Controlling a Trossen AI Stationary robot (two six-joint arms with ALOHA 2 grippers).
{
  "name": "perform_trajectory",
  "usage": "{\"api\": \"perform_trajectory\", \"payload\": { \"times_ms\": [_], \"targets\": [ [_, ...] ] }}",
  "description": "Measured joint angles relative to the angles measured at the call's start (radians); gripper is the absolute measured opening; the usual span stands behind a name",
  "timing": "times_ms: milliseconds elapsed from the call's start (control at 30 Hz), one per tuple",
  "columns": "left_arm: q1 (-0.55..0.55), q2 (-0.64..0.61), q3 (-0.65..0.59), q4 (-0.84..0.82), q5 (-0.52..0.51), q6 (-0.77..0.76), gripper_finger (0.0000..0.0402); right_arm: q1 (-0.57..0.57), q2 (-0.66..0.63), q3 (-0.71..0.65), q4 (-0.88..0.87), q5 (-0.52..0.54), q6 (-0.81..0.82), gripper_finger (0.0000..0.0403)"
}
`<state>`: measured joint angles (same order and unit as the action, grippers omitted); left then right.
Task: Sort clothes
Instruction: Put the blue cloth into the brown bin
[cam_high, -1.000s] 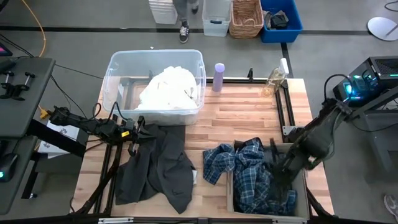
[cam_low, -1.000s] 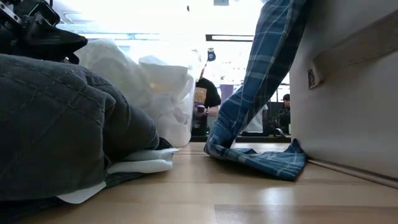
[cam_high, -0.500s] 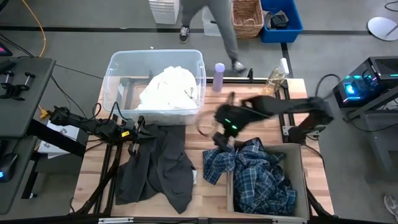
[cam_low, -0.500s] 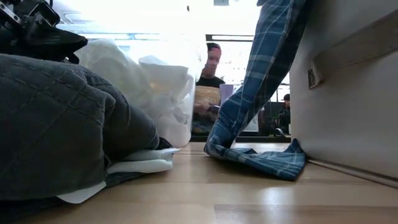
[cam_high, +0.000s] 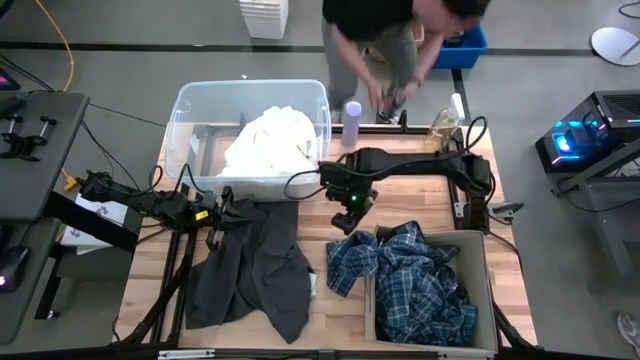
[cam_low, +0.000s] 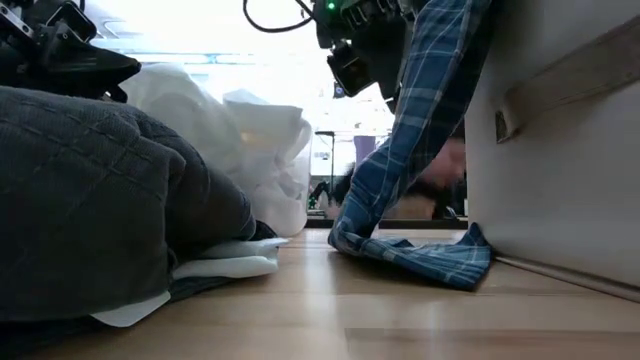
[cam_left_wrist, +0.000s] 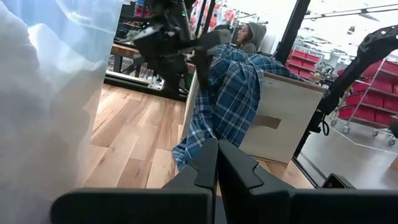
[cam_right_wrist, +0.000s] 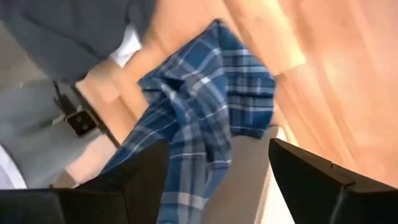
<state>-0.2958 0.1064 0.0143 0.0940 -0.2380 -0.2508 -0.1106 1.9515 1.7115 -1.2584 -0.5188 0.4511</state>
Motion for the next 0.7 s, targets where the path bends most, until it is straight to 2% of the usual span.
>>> {"api": "perform_trajectory", "payload": {
  "times_ms": [133, 467, 567, 633, 700],
  "targets": [
    [0.0, 0.0, 0.0, 0.0, 0.0, 0.0, 0.0001, 0.02, 0.031, 0.0, 0.002, -0.107, -0.034, 0.027],
    [0.0, 0.0, 0.0, 0.0, 0.0, 0.0, 0.0001, 0.073, 0.093, 0.0, 0.0, -0.155, -0.083, 0.0262],
    [0.0, 0.0, 0.0, 0.0, 0.0, 0.0, 0.0001, 0.095, 0.089, 0.0, -0.003, -0.165, -0.079, 0.0218],
    [0.0, 0.0, 0.0, 0.0, 0.0, 0.0, 0.0001, 0.113, 0.087, 0.008, -0.022, -0.177, -0.087, 0.0161],
    [0.0, 0.0, 0.0, 0.0, 0.0, 0.0, 0.0001, 0.132, 0.087, 0.044, -0.051, -0.199, -0.108, 0.0085]
  ]
}}
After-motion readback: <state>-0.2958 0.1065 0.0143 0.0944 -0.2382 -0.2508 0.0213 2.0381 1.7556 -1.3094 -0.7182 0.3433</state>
